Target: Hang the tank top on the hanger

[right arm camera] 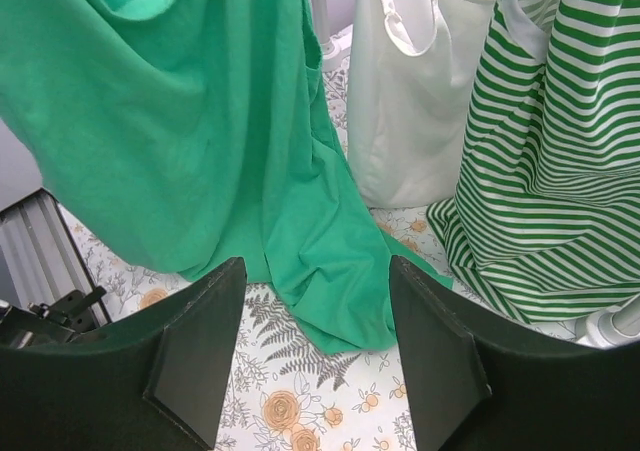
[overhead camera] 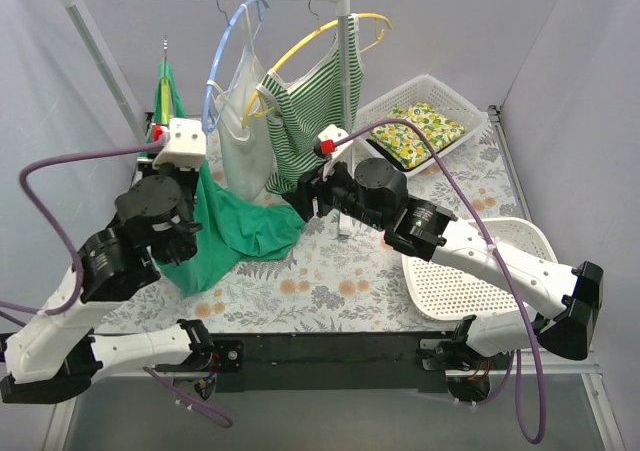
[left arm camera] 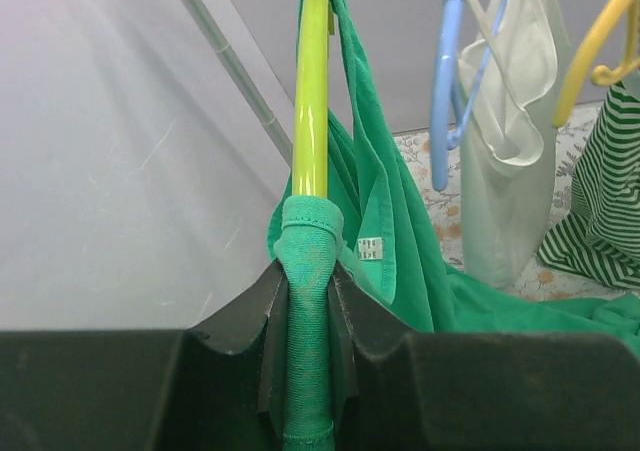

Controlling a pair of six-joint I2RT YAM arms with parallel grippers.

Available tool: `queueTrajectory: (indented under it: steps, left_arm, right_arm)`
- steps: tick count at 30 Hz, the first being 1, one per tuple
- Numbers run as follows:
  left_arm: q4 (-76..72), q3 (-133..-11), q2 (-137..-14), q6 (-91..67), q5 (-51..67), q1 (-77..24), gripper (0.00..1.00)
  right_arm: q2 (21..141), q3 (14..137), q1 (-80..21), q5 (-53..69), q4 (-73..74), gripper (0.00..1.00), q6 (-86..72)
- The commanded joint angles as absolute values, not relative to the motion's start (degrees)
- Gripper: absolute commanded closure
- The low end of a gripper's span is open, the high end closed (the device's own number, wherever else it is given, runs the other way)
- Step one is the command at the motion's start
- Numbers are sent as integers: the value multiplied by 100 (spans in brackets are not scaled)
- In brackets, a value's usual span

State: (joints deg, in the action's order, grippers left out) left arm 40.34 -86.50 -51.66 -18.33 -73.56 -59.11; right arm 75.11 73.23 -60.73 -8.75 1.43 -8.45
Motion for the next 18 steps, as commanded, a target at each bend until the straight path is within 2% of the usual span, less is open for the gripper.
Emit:
queueTrajectory:
  steps: [1,6,10,13,14,18]
  left_arm:
    - [3579,-8552,-5414,-1679,-7244,-5828,100]
    - [2943,-8209,-5475,-1291,-6945,-5302,100]
    - [3112,-8131,-5721,-1915,-5147,-3089,100]
    - [2953,-8173,-5713,-2606,-4792,-2393,100]
    - [2918,-8252,-5687,-2793,-4094,-2112,100]
    - [2804,-8385,-5801,-3339,-2841,-882,100]
  right_arm:
    - [7488,7400,-6073,-782,-167,33,-896]
    - [7427,7330,-6073,-747,-167,33,-896]
    - [7401,7313,-6073,-668,-167,33,-905]
    - [7418,7313,-6073,-589,-176,33,-914]
    - [7427,7321,-6073,-571,-167,33,-923]
    - [7506,7374,-6073,-510,-141,33,-914]
